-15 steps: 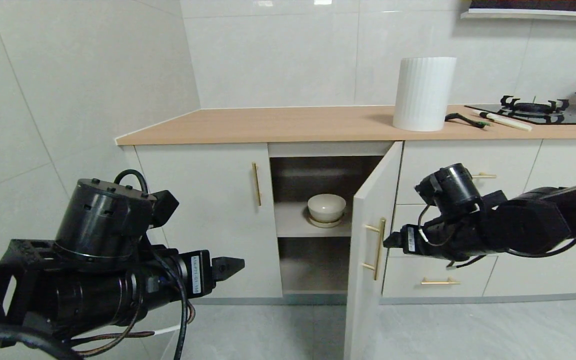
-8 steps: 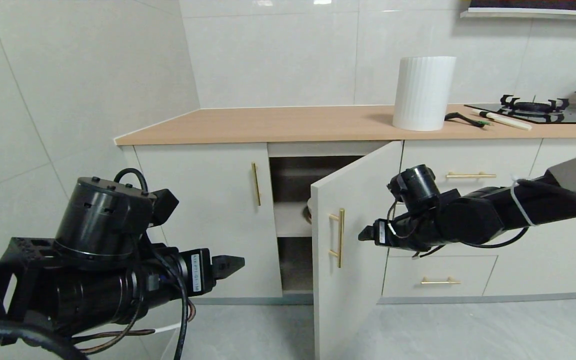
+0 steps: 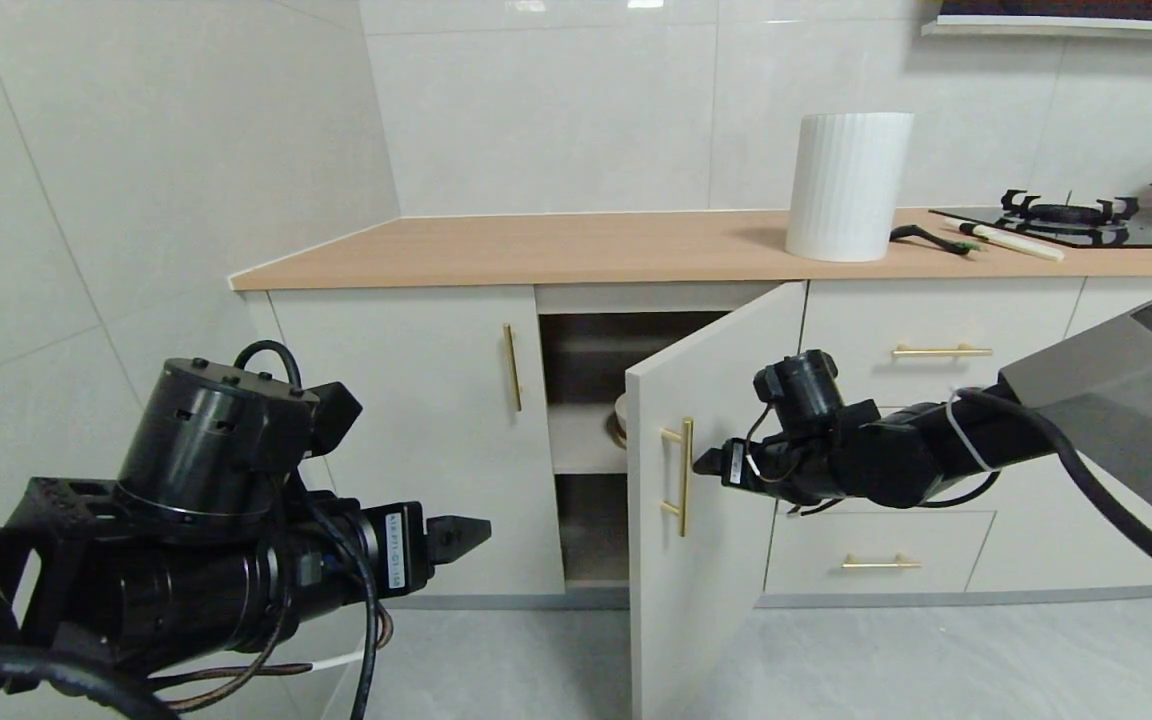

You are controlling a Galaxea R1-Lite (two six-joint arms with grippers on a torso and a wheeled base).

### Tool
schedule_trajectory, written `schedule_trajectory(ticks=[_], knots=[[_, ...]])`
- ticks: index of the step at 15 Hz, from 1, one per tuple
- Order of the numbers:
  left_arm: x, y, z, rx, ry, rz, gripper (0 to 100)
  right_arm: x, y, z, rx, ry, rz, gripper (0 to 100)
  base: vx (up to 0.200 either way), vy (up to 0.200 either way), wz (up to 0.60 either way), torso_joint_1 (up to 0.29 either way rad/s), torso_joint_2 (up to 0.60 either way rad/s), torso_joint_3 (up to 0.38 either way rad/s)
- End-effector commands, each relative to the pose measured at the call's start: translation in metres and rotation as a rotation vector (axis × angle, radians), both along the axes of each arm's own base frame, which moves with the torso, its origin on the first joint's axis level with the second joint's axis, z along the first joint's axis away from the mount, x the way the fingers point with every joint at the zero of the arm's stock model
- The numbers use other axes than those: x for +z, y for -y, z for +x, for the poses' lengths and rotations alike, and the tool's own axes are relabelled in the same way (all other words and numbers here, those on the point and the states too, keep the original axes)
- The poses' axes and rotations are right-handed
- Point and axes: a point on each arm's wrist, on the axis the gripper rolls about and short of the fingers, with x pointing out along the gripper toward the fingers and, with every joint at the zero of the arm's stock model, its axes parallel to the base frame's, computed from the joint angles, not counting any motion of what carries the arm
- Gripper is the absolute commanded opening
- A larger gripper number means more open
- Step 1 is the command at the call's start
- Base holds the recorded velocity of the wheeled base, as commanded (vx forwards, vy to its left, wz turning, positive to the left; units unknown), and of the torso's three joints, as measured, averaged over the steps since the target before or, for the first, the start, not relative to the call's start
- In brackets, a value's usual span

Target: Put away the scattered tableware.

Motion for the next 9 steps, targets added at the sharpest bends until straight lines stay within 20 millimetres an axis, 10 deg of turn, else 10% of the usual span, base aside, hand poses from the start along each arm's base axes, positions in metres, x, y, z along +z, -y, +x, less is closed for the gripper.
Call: schedule_trajectory(ticks=[1, 9], knots=[[-0.0015, 0.0001, 0.0003, 0.001, -0.005, 0.004, 100, -0.0080, -0.0013, 0.0020, -0.005, -0.016, -0.002, 100, 0.200, 0.000, 0.00, 0.012, 0.00, 0.002], [-0.0045, 0.0014, 0.0024, 0.000, -0.015, 0.008, 100, -0.0099, -0.0111, 0.0092, -0.051, 0.023, 0.098, 100, 0.200, 0.000, 0.00, 0.002, 0.00, 0.002]])
